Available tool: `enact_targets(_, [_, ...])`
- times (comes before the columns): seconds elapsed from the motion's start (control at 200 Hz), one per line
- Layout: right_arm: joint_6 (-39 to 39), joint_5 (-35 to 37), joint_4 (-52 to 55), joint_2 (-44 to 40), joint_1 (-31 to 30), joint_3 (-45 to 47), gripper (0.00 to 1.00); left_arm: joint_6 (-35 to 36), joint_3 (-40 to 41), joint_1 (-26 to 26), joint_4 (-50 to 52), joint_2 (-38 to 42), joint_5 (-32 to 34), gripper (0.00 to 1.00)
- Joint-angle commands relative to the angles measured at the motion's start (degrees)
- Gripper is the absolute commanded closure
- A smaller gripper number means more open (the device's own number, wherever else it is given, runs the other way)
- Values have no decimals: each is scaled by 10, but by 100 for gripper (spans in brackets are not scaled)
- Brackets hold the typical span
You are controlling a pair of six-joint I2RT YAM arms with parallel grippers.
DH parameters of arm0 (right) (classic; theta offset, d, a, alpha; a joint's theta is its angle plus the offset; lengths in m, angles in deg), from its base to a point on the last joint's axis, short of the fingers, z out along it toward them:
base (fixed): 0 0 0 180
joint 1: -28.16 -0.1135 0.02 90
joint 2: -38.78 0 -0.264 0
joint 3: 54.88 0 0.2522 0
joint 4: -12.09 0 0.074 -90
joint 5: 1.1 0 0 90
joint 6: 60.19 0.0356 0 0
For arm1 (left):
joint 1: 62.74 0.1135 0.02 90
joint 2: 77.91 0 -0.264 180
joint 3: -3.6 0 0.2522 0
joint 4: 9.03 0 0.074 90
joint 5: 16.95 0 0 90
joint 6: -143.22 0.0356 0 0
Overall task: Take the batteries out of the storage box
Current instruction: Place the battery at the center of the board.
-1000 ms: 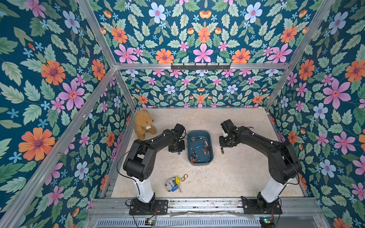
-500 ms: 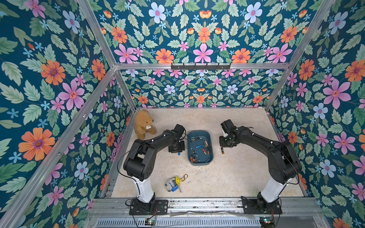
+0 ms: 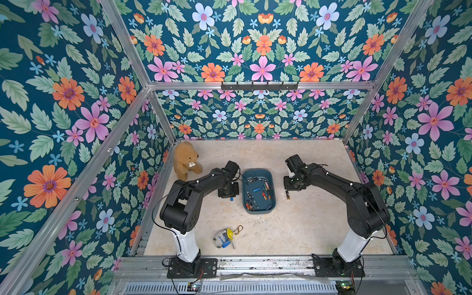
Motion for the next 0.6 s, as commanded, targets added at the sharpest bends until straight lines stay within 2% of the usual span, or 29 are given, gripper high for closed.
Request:
enact_targets(0.0, [-1,5,10,2,-1,-6,70,3,-2,1,-2,-1,-2,79])
enact_targets(0.595, [-2,7,16,2,-3,-14,69,2,-8,1,2,4,-6,73])
